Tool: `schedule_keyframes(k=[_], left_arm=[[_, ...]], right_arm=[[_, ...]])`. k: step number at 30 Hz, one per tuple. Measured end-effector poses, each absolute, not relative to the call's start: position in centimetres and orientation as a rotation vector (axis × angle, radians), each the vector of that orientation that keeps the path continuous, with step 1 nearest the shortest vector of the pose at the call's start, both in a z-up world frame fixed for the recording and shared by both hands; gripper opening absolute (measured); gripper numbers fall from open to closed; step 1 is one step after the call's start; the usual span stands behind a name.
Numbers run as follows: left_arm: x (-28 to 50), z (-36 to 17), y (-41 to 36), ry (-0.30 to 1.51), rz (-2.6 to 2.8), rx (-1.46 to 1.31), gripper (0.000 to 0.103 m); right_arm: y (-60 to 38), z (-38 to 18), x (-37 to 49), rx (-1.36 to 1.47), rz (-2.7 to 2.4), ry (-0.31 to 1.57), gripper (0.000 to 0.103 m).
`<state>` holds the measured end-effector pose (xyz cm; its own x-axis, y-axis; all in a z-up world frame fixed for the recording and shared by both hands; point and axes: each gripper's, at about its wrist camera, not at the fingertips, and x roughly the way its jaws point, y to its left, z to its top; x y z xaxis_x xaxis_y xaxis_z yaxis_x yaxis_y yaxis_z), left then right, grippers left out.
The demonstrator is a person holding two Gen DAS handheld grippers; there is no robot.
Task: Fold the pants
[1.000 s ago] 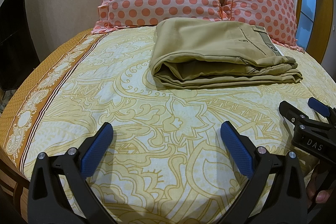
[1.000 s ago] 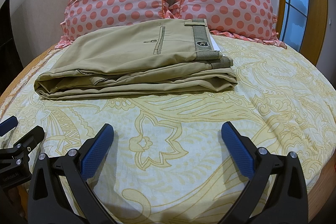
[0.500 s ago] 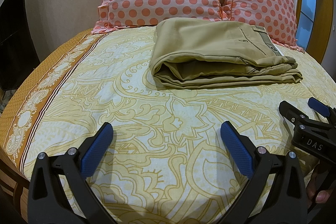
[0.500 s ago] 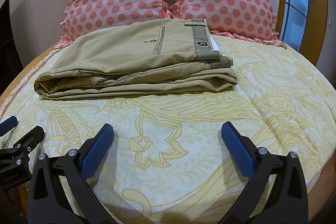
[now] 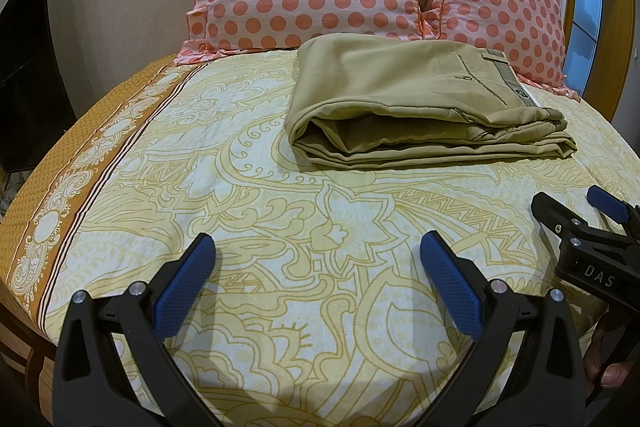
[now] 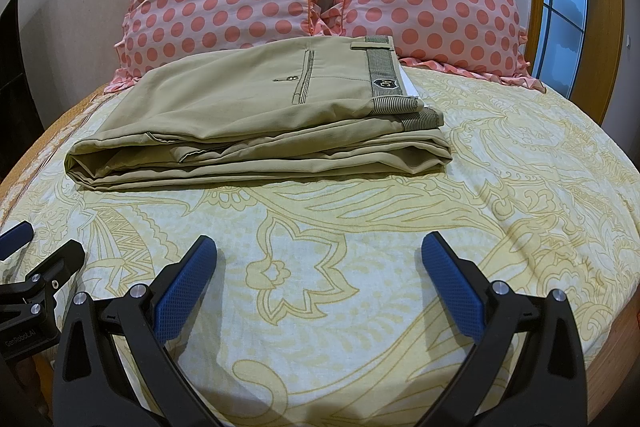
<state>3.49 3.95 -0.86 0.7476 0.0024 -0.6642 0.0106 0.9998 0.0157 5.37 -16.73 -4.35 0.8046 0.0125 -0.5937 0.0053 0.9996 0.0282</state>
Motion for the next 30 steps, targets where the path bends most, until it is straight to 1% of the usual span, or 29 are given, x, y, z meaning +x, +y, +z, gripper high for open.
schedule_keyframes(k=[30], left_arm=[[3.98, -0.73, 3.56, 0.724, -0.012, 0.024, 0.101]], right_arm=[[-16.74, -4.39, 5.36, 0.029, 0.004, 0.635, 0.102]])
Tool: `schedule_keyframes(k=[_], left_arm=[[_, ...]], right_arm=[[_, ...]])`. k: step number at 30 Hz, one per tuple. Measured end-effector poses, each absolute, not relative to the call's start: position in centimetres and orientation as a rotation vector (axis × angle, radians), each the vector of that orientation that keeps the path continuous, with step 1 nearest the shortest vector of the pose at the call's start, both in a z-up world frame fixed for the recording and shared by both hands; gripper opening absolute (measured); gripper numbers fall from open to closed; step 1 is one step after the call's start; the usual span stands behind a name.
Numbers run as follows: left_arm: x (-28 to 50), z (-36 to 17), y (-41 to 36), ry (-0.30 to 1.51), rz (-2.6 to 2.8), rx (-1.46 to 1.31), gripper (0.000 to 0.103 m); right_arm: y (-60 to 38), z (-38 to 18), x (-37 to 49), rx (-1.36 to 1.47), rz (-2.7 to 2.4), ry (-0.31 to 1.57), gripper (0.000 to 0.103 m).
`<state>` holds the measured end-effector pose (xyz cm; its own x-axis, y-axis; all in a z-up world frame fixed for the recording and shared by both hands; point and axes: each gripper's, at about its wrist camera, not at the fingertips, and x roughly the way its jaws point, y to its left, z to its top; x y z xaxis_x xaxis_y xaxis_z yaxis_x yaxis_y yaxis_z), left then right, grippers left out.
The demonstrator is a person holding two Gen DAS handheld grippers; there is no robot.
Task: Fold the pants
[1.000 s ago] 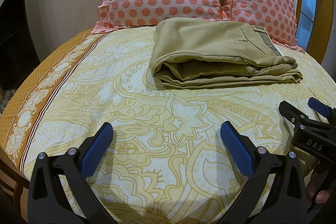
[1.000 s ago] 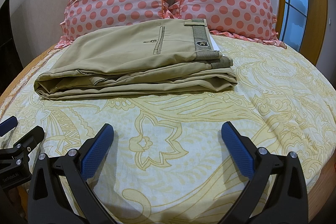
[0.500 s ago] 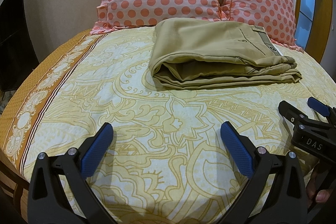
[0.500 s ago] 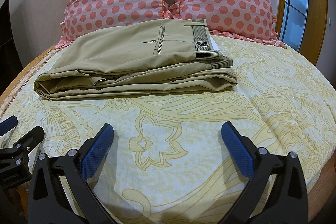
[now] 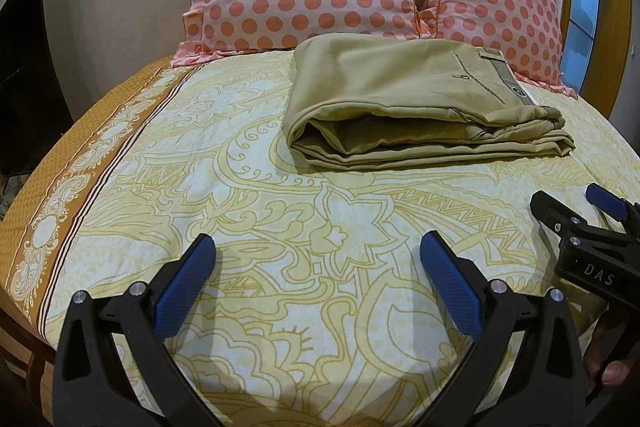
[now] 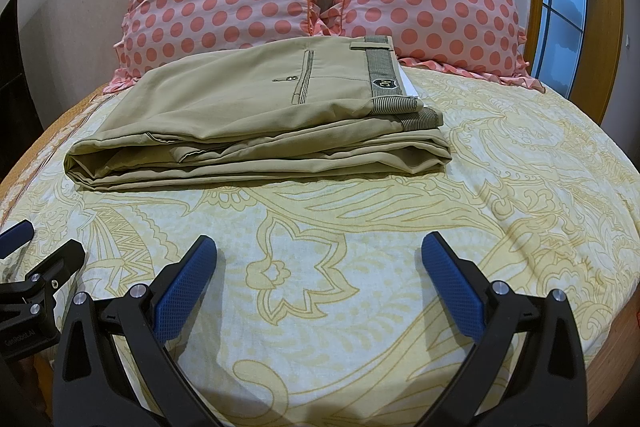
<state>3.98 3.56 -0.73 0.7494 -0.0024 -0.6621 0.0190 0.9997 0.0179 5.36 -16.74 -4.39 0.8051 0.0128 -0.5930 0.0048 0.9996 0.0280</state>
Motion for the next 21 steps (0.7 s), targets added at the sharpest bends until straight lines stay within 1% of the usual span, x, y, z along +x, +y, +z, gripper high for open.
schedule_keyframes(k=[21], left_arm=[[3.97, -0.76, 3.43, 0.722, -0.009, 0.023, 0.101]], right_arm=[[-16.77, -4.41, 5.36, 0.028, 0.005, 0.635, 0.102]])
